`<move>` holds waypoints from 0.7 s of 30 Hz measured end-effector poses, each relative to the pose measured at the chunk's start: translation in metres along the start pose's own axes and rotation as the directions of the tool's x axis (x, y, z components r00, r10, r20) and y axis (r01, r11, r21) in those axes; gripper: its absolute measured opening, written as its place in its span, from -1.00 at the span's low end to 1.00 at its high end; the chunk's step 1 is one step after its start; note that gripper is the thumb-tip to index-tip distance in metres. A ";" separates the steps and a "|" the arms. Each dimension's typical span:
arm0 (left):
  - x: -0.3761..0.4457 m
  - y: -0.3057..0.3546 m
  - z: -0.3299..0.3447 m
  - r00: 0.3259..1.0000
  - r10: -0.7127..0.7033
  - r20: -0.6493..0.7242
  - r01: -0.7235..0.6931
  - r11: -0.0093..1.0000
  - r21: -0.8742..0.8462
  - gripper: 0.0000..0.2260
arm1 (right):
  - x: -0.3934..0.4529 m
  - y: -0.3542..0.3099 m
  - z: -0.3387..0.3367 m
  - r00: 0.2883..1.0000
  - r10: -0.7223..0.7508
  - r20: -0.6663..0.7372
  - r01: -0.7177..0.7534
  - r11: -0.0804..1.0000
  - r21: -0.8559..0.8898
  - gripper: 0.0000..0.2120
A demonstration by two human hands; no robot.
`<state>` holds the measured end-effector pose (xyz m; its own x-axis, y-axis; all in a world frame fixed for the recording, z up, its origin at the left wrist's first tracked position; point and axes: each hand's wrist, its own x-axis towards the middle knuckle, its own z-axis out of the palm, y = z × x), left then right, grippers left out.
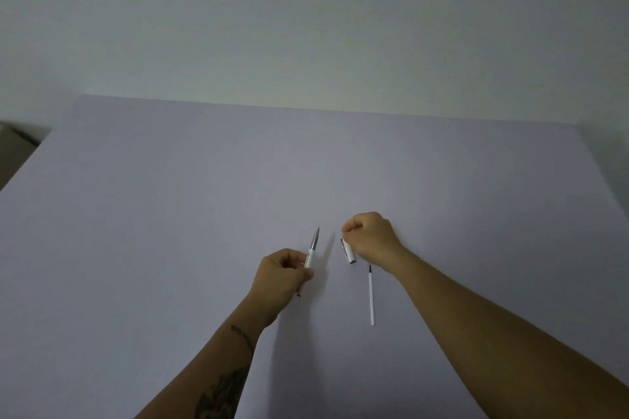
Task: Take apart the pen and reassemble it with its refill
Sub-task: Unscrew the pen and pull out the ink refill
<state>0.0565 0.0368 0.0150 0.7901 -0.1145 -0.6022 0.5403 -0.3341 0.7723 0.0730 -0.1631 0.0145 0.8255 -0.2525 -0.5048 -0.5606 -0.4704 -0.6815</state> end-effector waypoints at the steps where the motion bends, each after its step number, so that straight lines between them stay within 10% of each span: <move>1: -0.002 0.004 0.003 1.000 0.020 -0.005 -0.020 1.000 0.018 -0.90 | -0.005 -0.004 -0.004 0.997 0.029 0.066 -0.035 0.995 0.093 -0.87; 5: -0.010 0.019 0.018 0.994 0.106 -0.017 -0.104 0.990 0.100 -0.91 | -0.024 -0.018 -0.018 0.958 0.092 0.271 -0.177 0.935 0.308 -0.89; 21: -0.052 0.043 0.063 0.961 0.265 0.073 -0.274 0.950 0.150 -0.87 | -0.056 -0.003 -0.059 0.993 -0.058 0.105 0.003 0.888 0.460 -0.90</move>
<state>0.0206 -0.0304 0.0663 0.8818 -0.2671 -0.3888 0.2536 -0.4265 0.8682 0.0320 -0.1975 0.0760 0.8452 -0.1341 -0.5173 -0.5252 -0.0292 -0.8505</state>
